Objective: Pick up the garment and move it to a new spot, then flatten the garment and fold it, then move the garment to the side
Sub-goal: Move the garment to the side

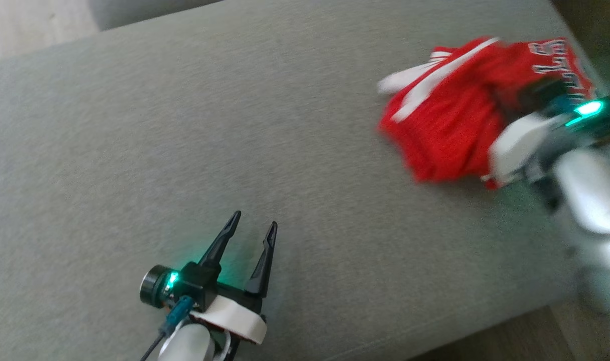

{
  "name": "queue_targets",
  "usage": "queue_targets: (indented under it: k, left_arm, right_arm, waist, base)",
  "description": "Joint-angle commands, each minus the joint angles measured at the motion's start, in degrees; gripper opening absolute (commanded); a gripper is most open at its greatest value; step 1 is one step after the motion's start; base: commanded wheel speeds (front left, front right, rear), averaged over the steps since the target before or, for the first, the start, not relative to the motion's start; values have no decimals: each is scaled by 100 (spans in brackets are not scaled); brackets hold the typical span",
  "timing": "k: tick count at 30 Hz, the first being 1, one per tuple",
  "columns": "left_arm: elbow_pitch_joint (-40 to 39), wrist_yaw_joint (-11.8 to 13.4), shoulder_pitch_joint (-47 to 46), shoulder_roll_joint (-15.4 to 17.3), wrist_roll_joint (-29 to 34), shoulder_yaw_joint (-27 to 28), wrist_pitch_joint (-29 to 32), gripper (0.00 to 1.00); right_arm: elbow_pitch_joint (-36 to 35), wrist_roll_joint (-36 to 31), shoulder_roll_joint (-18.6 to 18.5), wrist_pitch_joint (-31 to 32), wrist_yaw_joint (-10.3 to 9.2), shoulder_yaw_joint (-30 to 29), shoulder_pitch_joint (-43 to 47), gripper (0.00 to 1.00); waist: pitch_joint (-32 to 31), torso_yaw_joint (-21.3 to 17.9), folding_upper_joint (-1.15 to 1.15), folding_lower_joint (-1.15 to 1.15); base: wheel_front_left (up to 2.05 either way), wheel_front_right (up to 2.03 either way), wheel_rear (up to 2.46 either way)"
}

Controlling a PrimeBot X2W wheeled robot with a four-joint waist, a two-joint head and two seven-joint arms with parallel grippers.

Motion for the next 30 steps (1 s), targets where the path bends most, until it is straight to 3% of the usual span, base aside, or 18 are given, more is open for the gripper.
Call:
queue_targets:
  k: [1, 6, 7, 8, 12, 15, 23, 30]
  left_arm:
    - [-130, -21, -193, 10, 43, 130, -56, 100]
    - [-159, -27, -240, 10, 14, 149, -56, 100]
    - [-166, -25, -245, 10, 9, 149, -56, 100]
    - [-172, -20, -248, 10, 3, 146, -56, 100]
    - [-186, 15, -239, 10, -14, 203, -56, 100]
    - [-196, 50, -233, 10, 5, 286, -56, 100]
    - [-305, 236, -99, 10, 36, 737, -56, 100]
    - [-427, 410, 87, 10, 11, 1192, -56, 100]
  right_arm:
    - [-87, -20, -113, 34, 18, 74, -93, 0]
    - [465, -137, -1038, 473, 18, 95, -577, 0]
    - [597, -168, -1176, 513, 18, -2, -645, 27]
    - [728, -218, -1295, 527, 18, -149, -707, 100]
    - [1103, -609, -1476, 454, 18, -948, -872, 100]
    - [1080, -1031, -1342, 71, 18, -1602, -910, 100]
    - [590, -1554, -23, -1216, 18, -2635, -486, 100]
    - [-318, -1445, 1053, -1424, 18, -2833, 439, 100]
  waist:
    - [107, 220, 0, -1]
    - [183, 620, 0, -1]
    - [195, 682, 0, -1]
    - [204, 739, 0, -1]
    - [208, 868, 0, -1]
    - [188, 909, 0, -1]
    - [-95, 1019, 0, -1]
    - [-347, 1288, 0, -1]
  base:
    - [0, 0, 0]
    - [0, 0, 0]
    - [0, 0, 0]
    - [0, 0, 0]
    - [0, 0, 0]
    - [0, 0, 0]
    - [0, 0, 0]
    - [0, 0, 0]
